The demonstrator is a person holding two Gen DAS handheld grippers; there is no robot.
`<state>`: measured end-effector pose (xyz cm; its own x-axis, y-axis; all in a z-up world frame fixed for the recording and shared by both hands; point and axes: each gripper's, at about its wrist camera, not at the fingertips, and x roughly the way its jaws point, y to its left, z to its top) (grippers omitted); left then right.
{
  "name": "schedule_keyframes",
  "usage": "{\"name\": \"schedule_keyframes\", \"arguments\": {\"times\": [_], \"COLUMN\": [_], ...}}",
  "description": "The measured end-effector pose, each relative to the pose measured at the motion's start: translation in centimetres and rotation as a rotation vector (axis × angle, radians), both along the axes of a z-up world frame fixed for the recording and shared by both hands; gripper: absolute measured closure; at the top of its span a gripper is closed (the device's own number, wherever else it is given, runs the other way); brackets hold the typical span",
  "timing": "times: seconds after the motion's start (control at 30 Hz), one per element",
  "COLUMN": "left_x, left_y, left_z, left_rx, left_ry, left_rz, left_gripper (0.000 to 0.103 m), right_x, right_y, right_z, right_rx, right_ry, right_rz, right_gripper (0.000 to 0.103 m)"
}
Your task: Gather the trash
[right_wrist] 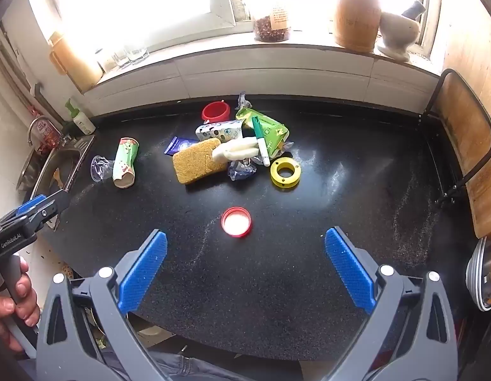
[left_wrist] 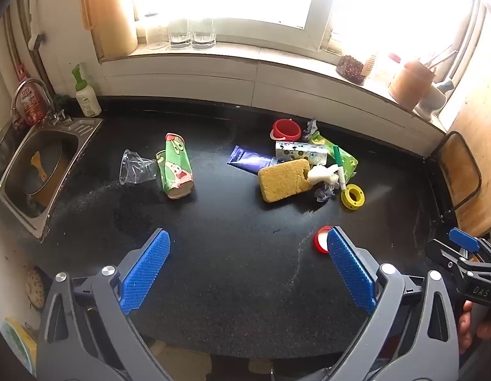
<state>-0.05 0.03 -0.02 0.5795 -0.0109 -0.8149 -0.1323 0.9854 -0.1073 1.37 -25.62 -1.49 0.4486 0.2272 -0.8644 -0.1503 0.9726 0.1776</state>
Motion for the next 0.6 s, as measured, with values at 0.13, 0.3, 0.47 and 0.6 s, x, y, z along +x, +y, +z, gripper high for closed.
{"name": "schedule_keyframes", "arguments": {"times": [0.13,0.3,0.47,0.6], "left_x": [0.1,-0.4,-0.5,0.3], "left_y": [0.0,-0.6,-0.5,-0.2], "left_z": [0.0,-0.4,-0.5,-0.5], "left_rx": [0.008,0.024,0.018,0.021], "left_ry": [0.008,0.015,0.015,0.027], "left_rz": [0.004,0.002,0.008,0.01], "left_gripper": [0.006,0.007,0.007,0.007], "right_x": [0.3,0.2,0.7,1.1], "right_y": [-0.7,0.0,0.0,0.1], "right_z": [0.5,0.8,0.8,0.8], "right_rx": [0.017,-0.007,0.0,0.007], "right_ry": [-0.01,-0.011,-0.005,0.0], "right_rz": [0.0,0.008,0.014,0.021], "right_gripper": [0.006,0.006,0.006,0.006]}}
